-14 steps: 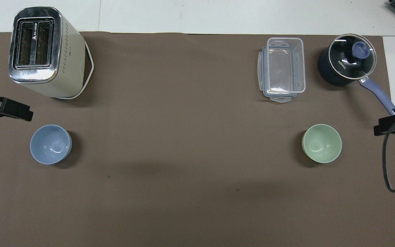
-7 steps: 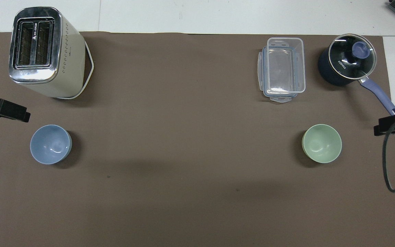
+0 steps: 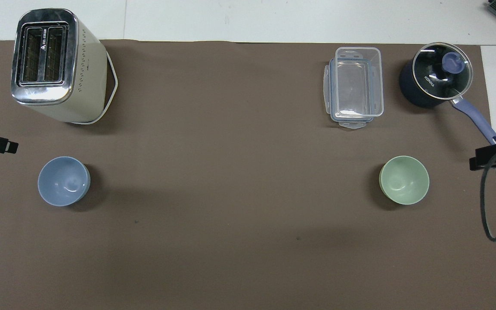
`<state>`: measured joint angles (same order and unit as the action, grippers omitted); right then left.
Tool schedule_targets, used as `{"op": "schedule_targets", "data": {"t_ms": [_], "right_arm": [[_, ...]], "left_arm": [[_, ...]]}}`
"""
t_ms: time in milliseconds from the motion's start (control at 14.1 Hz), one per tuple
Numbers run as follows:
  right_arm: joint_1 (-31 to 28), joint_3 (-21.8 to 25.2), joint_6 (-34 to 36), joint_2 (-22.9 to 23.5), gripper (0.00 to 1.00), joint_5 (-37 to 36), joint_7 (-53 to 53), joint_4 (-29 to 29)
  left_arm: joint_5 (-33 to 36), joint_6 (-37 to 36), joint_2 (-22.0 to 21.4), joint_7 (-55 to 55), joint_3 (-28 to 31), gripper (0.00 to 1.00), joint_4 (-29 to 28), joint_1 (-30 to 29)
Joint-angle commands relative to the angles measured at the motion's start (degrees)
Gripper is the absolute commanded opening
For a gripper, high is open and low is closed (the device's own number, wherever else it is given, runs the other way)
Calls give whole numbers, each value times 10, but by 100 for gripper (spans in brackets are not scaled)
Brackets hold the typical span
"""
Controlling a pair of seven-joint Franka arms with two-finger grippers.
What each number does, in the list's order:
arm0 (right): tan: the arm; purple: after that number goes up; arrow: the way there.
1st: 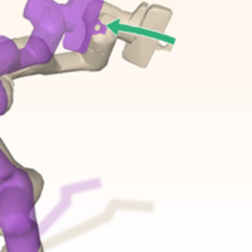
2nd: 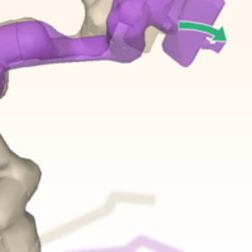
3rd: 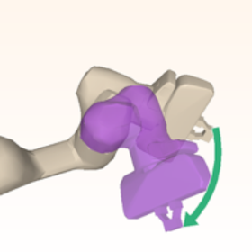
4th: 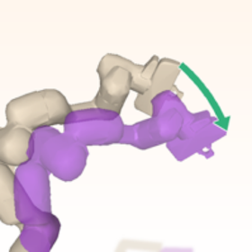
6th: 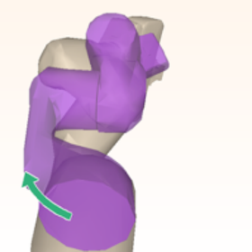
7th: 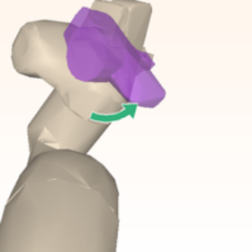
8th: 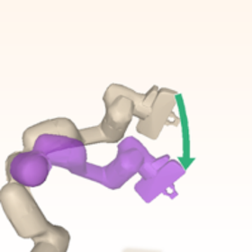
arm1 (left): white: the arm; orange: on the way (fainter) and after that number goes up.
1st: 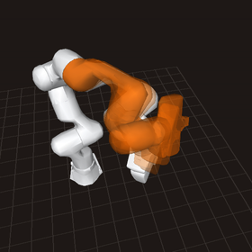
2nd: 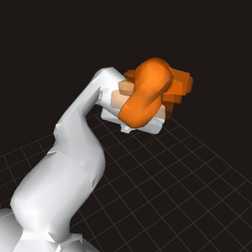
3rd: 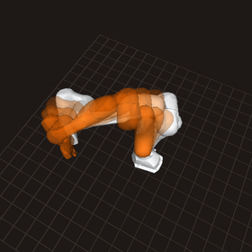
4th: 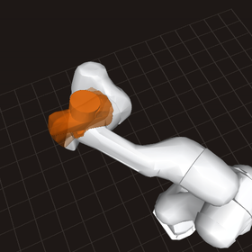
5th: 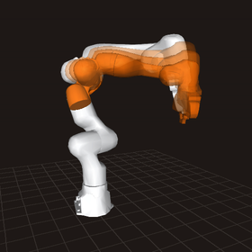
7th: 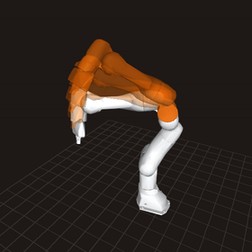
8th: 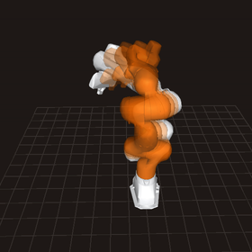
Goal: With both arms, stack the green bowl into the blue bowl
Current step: 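Lower the left gripper onto the rim of the blue bowl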
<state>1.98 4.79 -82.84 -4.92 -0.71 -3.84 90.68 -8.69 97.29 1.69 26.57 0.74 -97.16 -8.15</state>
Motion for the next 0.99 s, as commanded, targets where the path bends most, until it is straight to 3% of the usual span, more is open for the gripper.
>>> {"op": "schedule_targets", "data": {"t_ms": [0,283,850,921], "right_arm": [[0,2,3,-4,100,2,12,-1],[0,2,3,-4,100,2,12,-1],[0,2,3,-4,100,2,12,-1],[0,2,3,-4,100,2,12,-1]], "left_arm": [[-22,62,-12,47,-5,100,-71,-25],[-73,147,9,127,-4,100,-158,-53],[-92,241,62,165,-4,100,-230,-66],[-92,250,64,165,-4,92,-236,-67]]}}
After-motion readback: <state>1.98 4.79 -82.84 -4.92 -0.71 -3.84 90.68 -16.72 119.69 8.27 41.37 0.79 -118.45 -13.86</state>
